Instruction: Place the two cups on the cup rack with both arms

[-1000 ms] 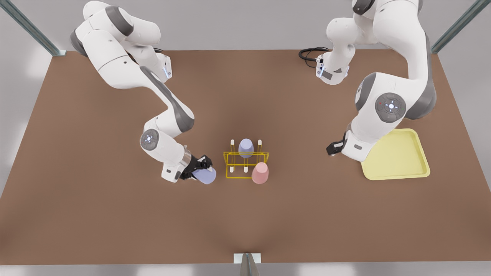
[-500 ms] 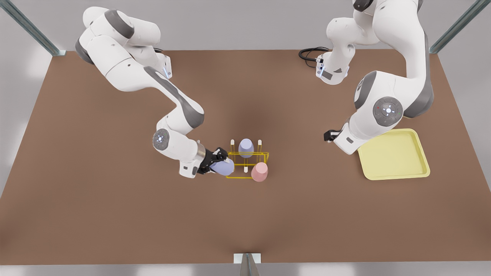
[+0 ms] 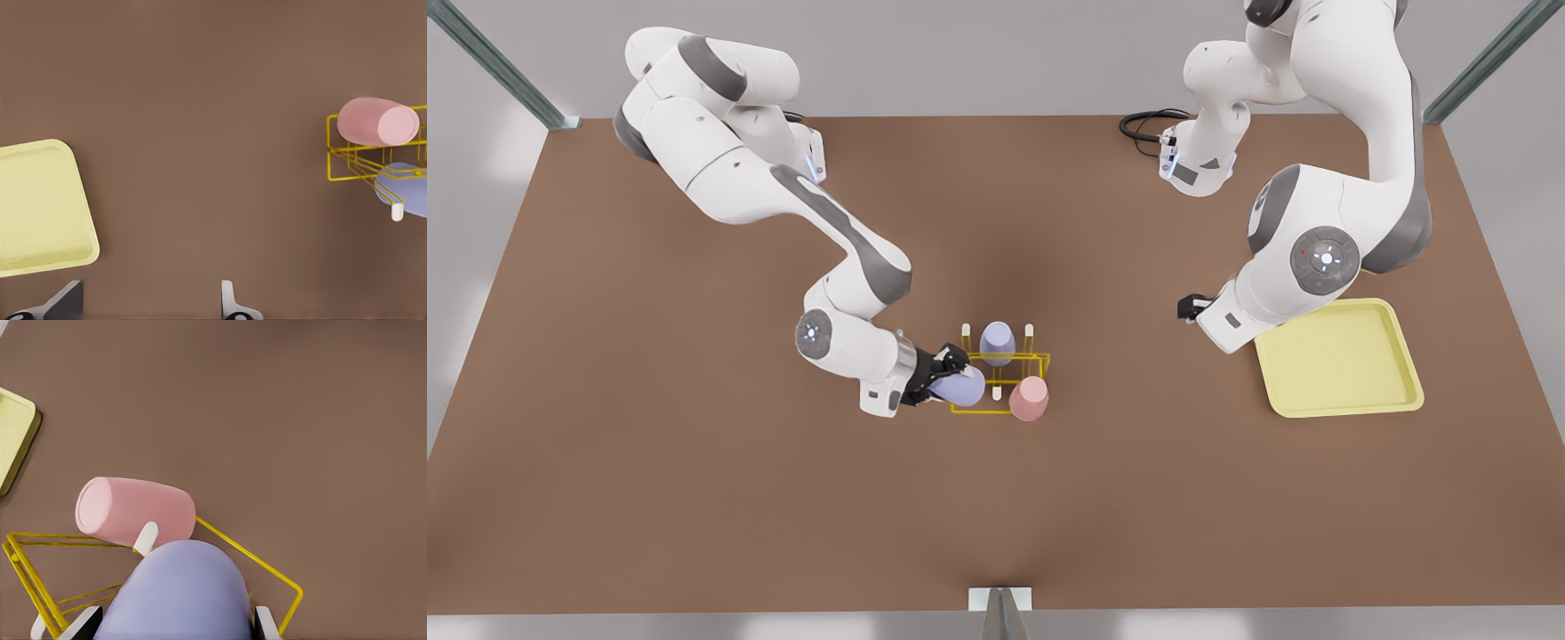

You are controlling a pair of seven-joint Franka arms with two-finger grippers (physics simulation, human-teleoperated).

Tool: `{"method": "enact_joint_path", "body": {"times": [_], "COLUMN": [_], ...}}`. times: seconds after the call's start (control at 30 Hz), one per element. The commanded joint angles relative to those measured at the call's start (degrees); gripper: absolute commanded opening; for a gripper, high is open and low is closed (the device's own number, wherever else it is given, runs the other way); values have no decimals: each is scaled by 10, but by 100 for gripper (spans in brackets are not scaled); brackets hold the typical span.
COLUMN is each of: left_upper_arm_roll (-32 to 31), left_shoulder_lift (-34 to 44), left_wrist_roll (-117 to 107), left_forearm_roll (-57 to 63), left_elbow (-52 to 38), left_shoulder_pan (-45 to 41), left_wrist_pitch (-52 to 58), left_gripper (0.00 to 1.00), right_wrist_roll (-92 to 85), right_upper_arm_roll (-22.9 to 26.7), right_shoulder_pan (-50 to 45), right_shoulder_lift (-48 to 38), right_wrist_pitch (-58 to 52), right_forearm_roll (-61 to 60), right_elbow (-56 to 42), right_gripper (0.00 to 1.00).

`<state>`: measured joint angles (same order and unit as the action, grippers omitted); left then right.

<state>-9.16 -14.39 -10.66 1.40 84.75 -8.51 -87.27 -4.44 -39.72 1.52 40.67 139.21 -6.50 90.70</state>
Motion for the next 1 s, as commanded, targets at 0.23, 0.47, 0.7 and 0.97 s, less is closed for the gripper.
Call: {"method": "enact_joint_path", "body": {"times": [0.23, 0.47, 0.7, 0.97], "left_upper_arm_roll": [-1, -1, 0, 0], "left_shoulder_lift": [2, 2, 2, 1], "left_wrist_roll": [53, 54, 56, 54], "left_forearm_roll": [-12, -32, -31, -31], "left_elbow": [0, -8, -8, -7], "left_shoulder_pan": [0, 0, 3, 2], "left_wrist_pitch": [7, 19, 19, 35], "left_gripper": [100, 100, 100, 100], "right_wrist_roll": [-17, -7, -10, -3], "right_upper_arm_roll": [1, 271, 316, 324], "right_shoulder_pan": [-4, -48, 1, 8], "right_shoulder_lift": [10, 17, -157, -329], "right_wrist_pitch": [-20, -318, -606, -607], "right_forearm_roll": [2, 224, 173, 135], "right_elbow": [-25, -178, -272, -120], "right_gripper": [100, 100, 100, 100]}}
